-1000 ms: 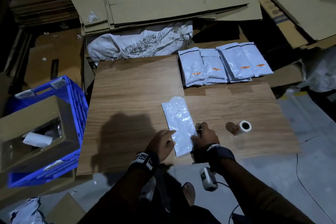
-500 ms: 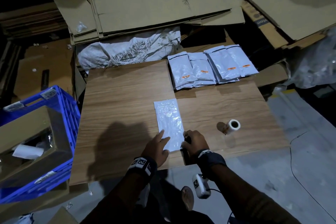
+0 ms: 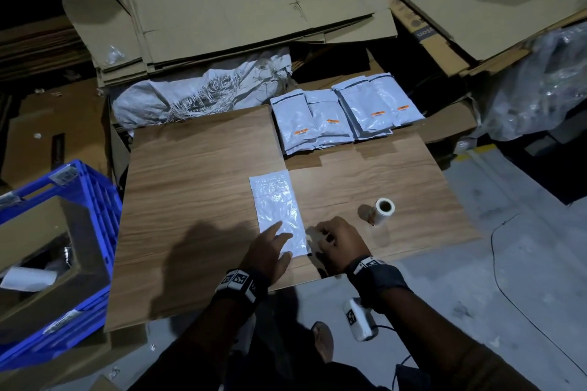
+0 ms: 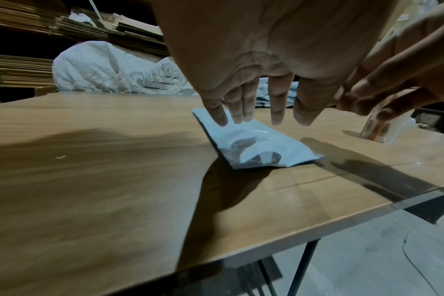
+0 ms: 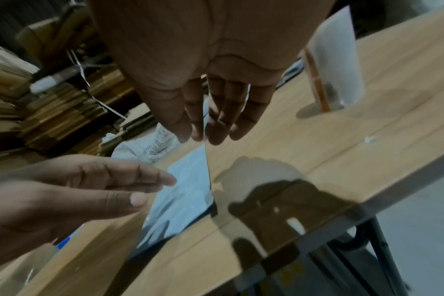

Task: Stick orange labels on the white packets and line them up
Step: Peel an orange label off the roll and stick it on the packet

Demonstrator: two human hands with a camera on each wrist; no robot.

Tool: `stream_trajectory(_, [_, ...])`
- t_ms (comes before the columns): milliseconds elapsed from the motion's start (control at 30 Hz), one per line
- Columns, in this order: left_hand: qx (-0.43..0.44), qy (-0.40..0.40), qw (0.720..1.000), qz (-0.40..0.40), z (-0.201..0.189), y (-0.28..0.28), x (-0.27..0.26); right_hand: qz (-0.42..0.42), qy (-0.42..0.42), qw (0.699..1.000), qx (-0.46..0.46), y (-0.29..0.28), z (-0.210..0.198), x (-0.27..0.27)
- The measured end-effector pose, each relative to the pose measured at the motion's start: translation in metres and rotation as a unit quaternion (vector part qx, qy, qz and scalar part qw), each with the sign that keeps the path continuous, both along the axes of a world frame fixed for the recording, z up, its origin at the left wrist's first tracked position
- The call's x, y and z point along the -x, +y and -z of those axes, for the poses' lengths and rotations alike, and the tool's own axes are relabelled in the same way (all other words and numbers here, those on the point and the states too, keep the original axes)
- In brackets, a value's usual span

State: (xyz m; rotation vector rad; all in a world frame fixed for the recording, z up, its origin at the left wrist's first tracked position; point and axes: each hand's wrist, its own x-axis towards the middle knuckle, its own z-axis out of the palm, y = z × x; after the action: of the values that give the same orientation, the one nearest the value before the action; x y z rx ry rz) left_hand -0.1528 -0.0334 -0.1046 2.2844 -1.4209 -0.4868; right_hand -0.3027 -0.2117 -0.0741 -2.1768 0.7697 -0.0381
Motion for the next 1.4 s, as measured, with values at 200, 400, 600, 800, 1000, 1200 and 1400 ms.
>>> stream_trajectory(200, [0.096, 0.044, 0.993, 0.044, -0.011, -0.024, 0.017, 0.087, -0.072, 0.982, 0.153, -0.06, -0.025, 0.055])
stream_trajectory(400, [0.123, 0.085, 0.987, 0.056, -0.014, -0.043, 0.026, 0.064, 0.067, 0.985, 0.146, -0.107, -0.028, 0.055])
stream_trajectory(600, [0.136, 0.116, 0.983, 0.043, -0.032, -0.059, 0.019, 0.044, 0.073, 0.989, 0.123, -0.13, -0.013, 0.047])
stream_trajectory(800, [0.124, 0.214, 0.969, -0.025, -0.074, -0.089, 0.013, 0.244, -0.23, 0.904, -0.266, -0.116, -0.045, 0.052])
stream_trajectory(1000, [0.156, 0.352, 0.922, -0.046, -0.132, -0.122, 0.019, 0.18, -0.322, 0.853, -0.368, -0.095, -0.103, 0.039])
stream_trajectory(1200, [0.213, 0.372, 0.903, -0.039, -0.155, -0.13, 0.018, 0.157, -0.329, 0.864, -0.348, -0.087, -0.131, 0.03])
stream_trajectory(1400, [0.24, 0.334, 0.911, -0.009, -0.162, -0.125, 0.016, 0.216, -0.291, 0.864, -0.349, -0.078, -0.146, 0.02])
